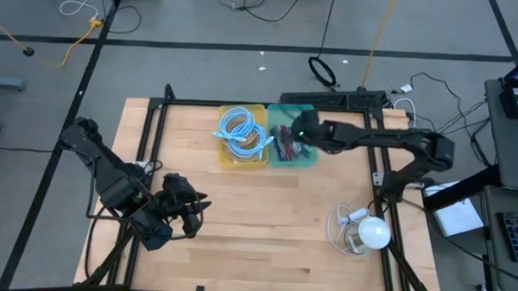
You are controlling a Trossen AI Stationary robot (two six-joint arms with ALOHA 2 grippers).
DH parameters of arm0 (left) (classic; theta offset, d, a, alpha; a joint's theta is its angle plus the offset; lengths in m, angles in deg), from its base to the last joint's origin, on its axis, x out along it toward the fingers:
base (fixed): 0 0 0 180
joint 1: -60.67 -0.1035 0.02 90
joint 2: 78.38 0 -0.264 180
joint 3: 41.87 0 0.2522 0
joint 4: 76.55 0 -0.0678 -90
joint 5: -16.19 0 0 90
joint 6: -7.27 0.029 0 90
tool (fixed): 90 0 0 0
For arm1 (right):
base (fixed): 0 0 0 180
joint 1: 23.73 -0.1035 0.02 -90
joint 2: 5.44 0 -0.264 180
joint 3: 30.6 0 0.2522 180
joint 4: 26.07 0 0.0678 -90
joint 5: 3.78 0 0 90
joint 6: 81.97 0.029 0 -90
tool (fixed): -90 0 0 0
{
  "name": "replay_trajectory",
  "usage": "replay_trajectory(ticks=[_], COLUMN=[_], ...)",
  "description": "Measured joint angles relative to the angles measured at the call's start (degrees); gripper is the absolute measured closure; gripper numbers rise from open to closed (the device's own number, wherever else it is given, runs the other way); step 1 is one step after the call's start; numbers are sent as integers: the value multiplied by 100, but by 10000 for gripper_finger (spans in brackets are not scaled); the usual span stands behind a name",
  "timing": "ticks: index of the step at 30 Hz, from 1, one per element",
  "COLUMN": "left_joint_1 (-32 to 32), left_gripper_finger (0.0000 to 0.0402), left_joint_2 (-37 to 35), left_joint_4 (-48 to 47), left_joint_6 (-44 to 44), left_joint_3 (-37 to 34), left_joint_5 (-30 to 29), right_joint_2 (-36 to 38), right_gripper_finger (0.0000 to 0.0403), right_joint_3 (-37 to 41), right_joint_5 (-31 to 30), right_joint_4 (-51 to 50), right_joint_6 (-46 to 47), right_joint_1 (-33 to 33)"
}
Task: Pick and place USB-C Cables
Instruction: Put the small light blue charger cable into the green bin, then adjust the large charger cables in the yellow bin
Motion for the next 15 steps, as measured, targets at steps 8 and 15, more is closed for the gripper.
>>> replay_trajectory(ticks=[8,15], left_joint_1=[40,94], left_gripper_finger=[280,280], left_joint_2=[2,0], left_joint_4=[4,-39], left_joint_6=[-114,-113], left_joint_3=[0,0], left_joint_5=[0,-2], right_joint_2=[-792,-868], right_gripper_finger=[379,283], right_joint_3=[-3,4], right_joint_5=[510,798], right_joint_4=[95,176], right_joint_6=[63,-43], right_joint_1=[-356,-384])
